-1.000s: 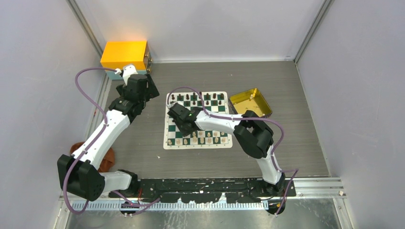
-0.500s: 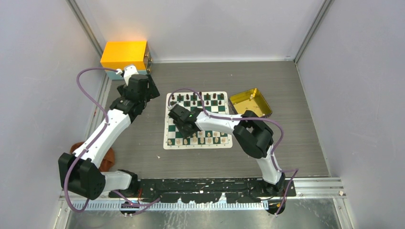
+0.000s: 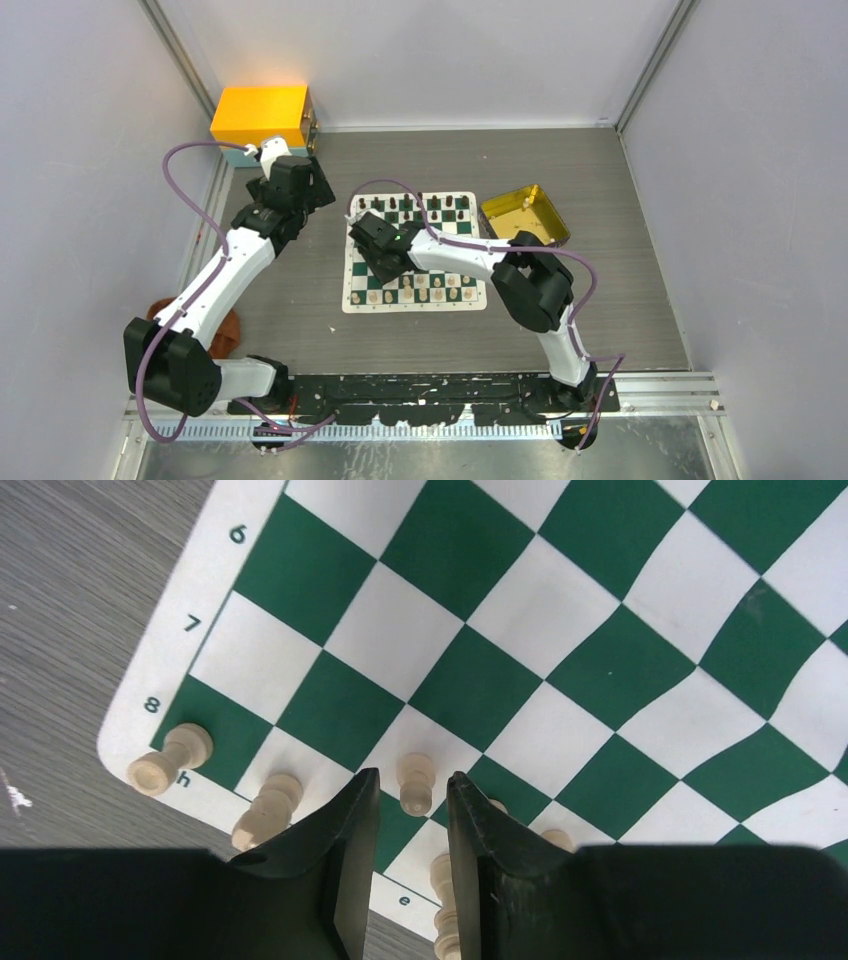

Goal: Set up the chess pieces on the board
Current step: Place the chess piece on the chessboard, then pick up the chess piece from the storage box, then place the chess piece on the chessboard.

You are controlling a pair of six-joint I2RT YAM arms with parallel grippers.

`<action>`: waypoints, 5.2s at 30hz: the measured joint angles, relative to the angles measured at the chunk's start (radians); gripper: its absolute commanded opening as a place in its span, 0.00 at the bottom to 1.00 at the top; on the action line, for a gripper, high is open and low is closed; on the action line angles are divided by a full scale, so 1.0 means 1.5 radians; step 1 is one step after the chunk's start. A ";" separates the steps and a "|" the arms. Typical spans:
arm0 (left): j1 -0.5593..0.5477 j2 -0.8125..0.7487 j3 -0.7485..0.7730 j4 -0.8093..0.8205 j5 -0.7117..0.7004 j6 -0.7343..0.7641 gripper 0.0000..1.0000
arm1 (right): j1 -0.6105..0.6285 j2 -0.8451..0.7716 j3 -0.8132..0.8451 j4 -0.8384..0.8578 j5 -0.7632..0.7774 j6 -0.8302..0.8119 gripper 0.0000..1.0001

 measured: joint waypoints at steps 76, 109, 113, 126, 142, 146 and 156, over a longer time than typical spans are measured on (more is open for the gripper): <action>0.000 0.082 0.028 0.005 0.005 0.006 0.99 | -0.550 0.001 0.014 0.000 0.173 0.168 0.39; 0.000 0.101 0.030 0.006 0.005 0.017 0.99 | -0.558 0.017 0.013 0.009 0.156 0.175 0.01; 0.000 0.101 0.030 0.006 0.005 0.017 0.99 | -0.559 0.010 0.009 0.008 0.156 0.174 0.00; 0.001 0.086 0.034 0.004 0.005 0.017 0.99 | -0.431 -0.107 -0.001 -0.009 0.155 0.115 0.00; 0.023 0.022 0.031 -0.006 0.004 -0.001 1.00 | -0.106 -0.116 0.109 -0.116 0.107 0.071 0.00; 0.026 0.014 0.029 -0.010 0.001 -0.001 1.00 | -0.058 -0.087 0.149 -0.123 0.100 0.066 0.00; 0.036 -0.010 0.021 -0.022 -0.008 -0.004 1.00 | 0.010 -0.014 0.186 -0.158 0.082 0.056 0.00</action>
